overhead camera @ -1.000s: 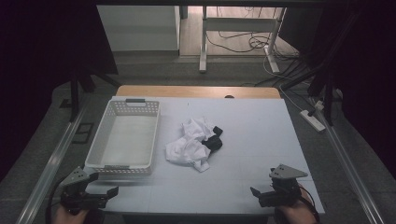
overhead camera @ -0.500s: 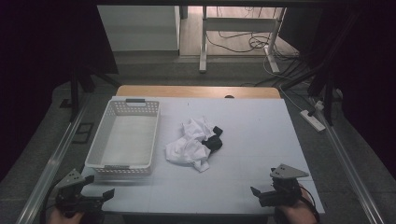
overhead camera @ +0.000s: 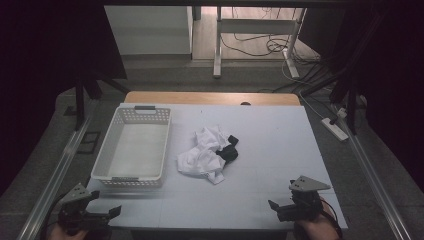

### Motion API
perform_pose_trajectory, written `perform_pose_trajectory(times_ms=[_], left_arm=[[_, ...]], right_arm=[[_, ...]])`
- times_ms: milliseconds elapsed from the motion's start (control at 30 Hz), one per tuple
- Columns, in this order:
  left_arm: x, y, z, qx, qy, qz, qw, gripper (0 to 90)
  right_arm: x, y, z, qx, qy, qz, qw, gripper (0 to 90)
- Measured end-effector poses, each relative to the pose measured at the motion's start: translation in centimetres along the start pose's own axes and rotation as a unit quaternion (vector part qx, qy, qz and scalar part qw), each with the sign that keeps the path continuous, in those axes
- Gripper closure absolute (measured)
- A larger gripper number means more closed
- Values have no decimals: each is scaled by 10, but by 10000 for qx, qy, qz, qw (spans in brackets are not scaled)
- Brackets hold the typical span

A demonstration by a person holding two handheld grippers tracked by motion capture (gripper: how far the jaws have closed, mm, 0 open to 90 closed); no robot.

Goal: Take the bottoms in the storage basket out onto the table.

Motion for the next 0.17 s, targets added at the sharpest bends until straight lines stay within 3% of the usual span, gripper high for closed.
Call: perform_pose_trajectory(times_ms=[167], left_arm=[[-1, 0, -1, 19, -40, 21, 10000, 4]], right_arm=[[0, 0, -1, 9, -26, 50, 10000, 8]])
Point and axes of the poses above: each handheld gripper's, and its own axes: z roughly backward along the jaws, x roughly out of its underside, y roughly to its right, the point moved 3 cm from there along -z, roughly forward along the jaws, and after that the axes turned 5 degrees about -z, right-handed, at the moved point
